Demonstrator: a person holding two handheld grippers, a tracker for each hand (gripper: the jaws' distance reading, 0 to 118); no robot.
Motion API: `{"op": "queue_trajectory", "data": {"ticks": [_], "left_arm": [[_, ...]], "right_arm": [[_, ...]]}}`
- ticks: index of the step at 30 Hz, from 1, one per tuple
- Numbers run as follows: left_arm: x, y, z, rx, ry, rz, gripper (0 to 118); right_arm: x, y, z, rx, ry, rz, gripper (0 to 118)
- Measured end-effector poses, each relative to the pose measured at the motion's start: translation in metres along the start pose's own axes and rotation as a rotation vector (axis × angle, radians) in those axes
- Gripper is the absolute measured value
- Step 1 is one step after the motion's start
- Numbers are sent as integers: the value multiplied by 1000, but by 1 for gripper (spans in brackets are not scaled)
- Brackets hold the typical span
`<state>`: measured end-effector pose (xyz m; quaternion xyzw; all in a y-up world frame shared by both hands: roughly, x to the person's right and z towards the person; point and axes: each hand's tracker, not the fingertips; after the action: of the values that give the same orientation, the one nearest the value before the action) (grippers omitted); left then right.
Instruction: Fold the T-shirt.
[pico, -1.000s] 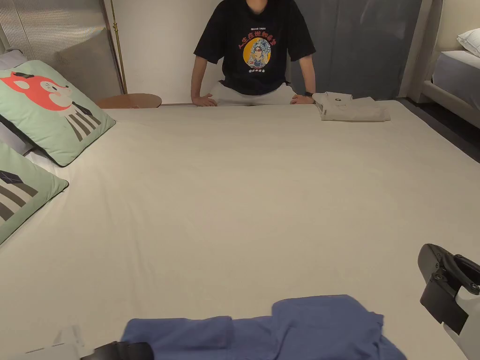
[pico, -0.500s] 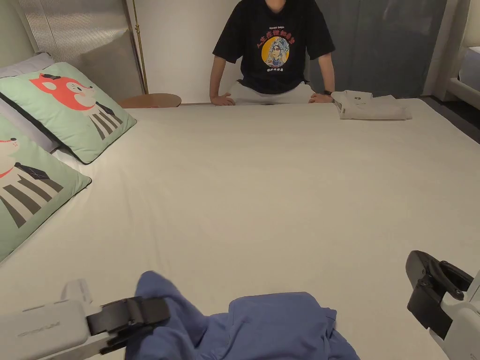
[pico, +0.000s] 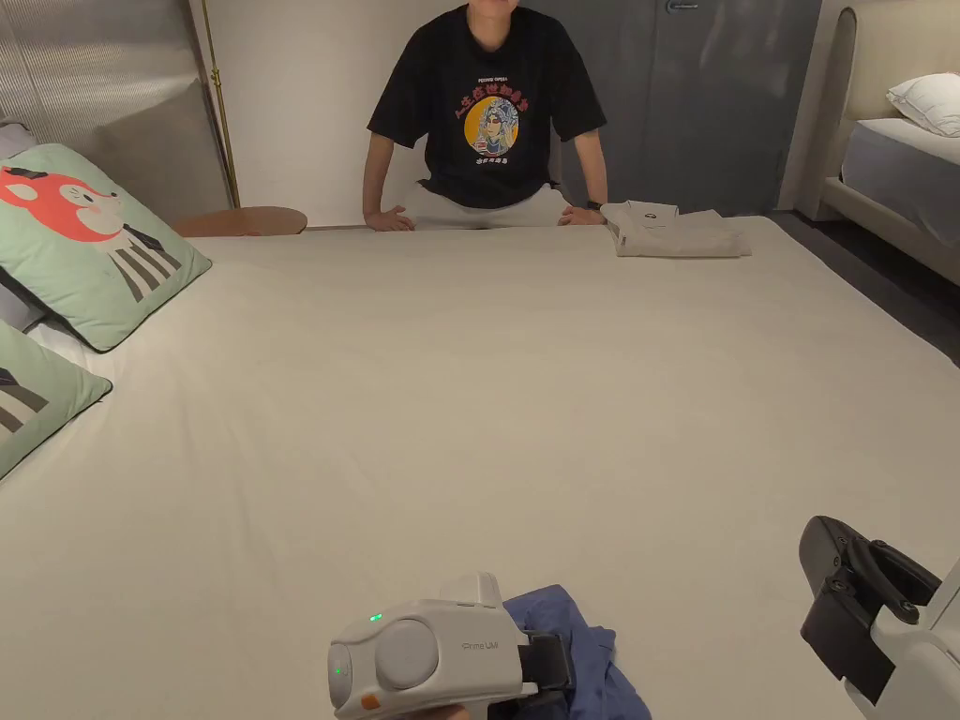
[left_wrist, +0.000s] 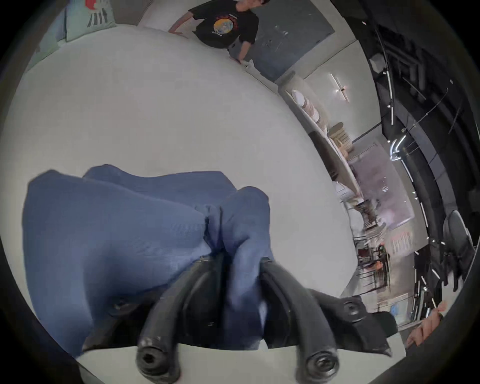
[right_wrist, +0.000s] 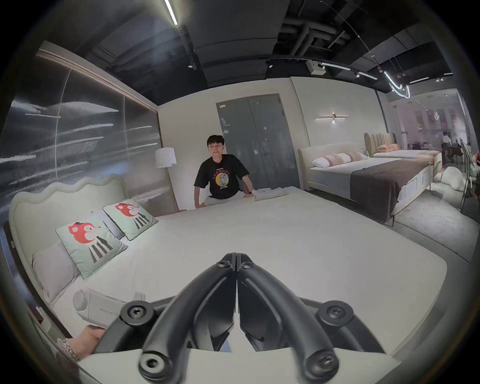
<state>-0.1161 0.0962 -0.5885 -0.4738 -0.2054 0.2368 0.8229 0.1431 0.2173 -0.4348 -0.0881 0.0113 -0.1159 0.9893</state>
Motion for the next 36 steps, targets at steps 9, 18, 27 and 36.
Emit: {"op": "queue_trajectory", "data": {"ticks": [9,18,27,36], "left_arm": [[-12,-4,66,241,-117,13,101],[14,-57,29,272,325,-429,1],[80,-83,-28,184,243,-545,1],[89,-67,-5,157,7,-434,1]], "right_arm": [[13,-4,0,-7,-22,-33,1],[13,-4,-2,-9,-1,-45,1],[20,-3,5,-7,-25,-36,1],[33,4,3,-7,-60,-37,1]]}}
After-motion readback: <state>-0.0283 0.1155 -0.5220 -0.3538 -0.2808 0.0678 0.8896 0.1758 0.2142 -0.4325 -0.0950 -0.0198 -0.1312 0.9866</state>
